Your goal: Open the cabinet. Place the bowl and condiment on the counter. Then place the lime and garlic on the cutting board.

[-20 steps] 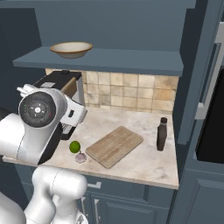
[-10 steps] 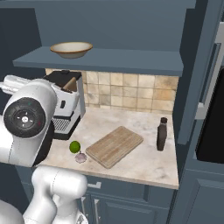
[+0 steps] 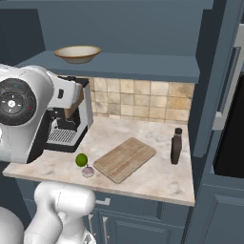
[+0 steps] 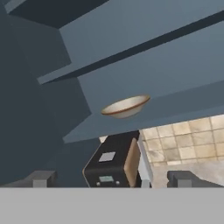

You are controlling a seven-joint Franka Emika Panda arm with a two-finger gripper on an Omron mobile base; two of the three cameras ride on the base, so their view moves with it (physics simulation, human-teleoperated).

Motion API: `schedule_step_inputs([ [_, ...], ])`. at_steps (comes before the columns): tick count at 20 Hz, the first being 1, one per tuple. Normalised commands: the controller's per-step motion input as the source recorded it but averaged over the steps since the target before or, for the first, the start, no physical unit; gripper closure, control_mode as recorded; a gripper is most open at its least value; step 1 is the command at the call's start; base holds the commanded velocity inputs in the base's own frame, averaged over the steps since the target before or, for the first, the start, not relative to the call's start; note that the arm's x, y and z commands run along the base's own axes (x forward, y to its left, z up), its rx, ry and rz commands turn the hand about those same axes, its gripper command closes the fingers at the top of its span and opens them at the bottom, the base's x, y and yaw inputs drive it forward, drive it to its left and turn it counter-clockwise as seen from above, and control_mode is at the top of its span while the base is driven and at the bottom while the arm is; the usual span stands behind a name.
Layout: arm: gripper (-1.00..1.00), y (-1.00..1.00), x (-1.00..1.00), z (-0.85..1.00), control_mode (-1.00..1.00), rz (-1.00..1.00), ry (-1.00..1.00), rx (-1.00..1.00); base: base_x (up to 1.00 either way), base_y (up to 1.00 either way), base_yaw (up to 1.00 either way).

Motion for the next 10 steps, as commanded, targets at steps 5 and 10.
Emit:
schedule_step_inputs([
  [5,-1.00,0.01,0.04,0.01,-1.00,0.00,0.01,0.10,0.00,0.00,0.00],
  [10,-1.00,0.15,0.14,0.25,-1.00,-0.05,0.00,0.11,0.00,0.00,0.00],
])
